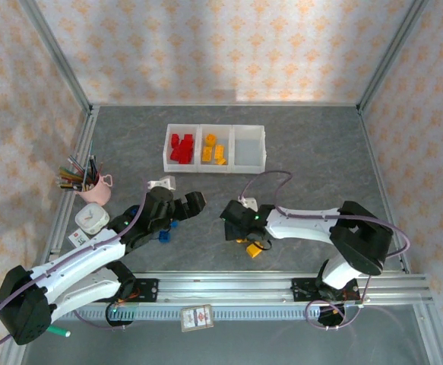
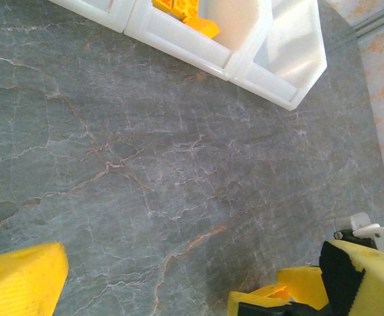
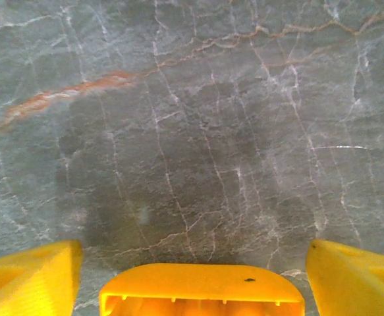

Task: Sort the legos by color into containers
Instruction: Pick up the lego from the bottom-center of the table.

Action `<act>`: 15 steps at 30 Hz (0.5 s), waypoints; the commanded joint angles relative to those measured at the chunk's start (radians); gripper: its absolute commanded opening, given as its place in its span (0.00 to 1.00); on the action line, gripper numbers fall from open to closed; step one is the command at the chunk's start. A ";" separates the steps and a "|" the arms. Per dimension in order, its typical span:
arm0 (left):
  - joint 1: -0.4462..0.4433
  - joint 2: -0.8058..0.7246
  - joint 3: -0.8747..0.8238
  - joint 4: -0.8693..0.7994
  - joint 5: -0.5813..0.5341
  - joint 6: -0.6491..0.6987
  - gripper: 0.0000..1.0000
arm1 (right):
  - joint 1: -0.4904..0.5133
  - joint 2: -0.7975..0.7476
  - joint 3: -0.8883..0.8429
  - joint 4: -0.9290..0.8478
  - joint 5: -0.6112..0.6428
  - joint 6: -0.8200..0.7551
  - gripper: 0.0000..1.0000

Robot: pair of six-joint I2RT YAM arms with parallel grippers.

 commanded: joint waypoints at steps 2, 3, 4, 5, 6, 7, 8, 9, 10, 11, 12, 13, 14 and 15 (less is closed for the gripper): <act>-0.005 0.010 -0.006 -0.015 -0.012 -0.014 0.99 | 0.007 0.010 -0.021 0.007 0.017 0.027 0.80; -0.005 0.010 -0.009 -0.014 -0.015 -0.014 0.99 | 0.007 0.009 -0.023 0.007 0.017 0.027 0.78; -0.005 0.010 -0.010 -0.011 -0.017 -0.015 0.99 | 0.007 0.010 -0.025 0.008 0.018 0.027 0.75; -0.005 0.011 -0.012 -0.007 -0.017 -0.016 0.99 | 0.006 0.010 -0.023 0.006 0.020 0.024 0.73; -0.005 0.013 -0.011 -0.006 -0.018 -0.016 0.99 | 0.006 0.011 -0.022 0.006 0.022 0.021 0.71; -0.005 0.015 -0.010 -0.006 -0.018 -0.015 0.99 | 0.007 0.013 -0.018 0.006 0.024 0.018 0.69; -0.005 0.018 -0.006 -0.006 -0.017 -0.014 0.99 | 0.007 0.015 -0.015 0.008 0.021 0.013 0.67; -0.005 0.019 -0.005 -0.006 -0.017 -0.012 0.99 | 0.007 0.016 -0.011 0.009 0.015 0.007 0.65; -0.005 0.021 -0.001 -0.011 -0.020 -0.010 0.99 | 0.007 0.016 -0.004 0.006 0.014 0.001 0.64; -0.005 0.021 0.002 -0.017 -0.025 -0.007 0.99 | 0.006 0.015 0.003 0.002 0.019 -0.002 0.63; -0.004 0.019 0.004 -0.021 -0.028 -0.006 0.99 | 0.007 0.012 0.014 -0.006 0.028 -0.010 0.62; -0.005 0.017 0.004 -0.020 -0.030 -0.005 0.99 | 0.006 0.010 0.029 -0.017 0.041 -0.020 0.62; -0.004 0.014 0.005 -0.017 -0.031 -0.003 0.99 | 0.006 0.007 0.044 -0.027 0.055 -0.030 0.62; -0.004 0.011 0.008 -0.015 -0.032 0.002 0.99 | 0.006 0.004 0.064 -0.036 0.069 -0.042 0.62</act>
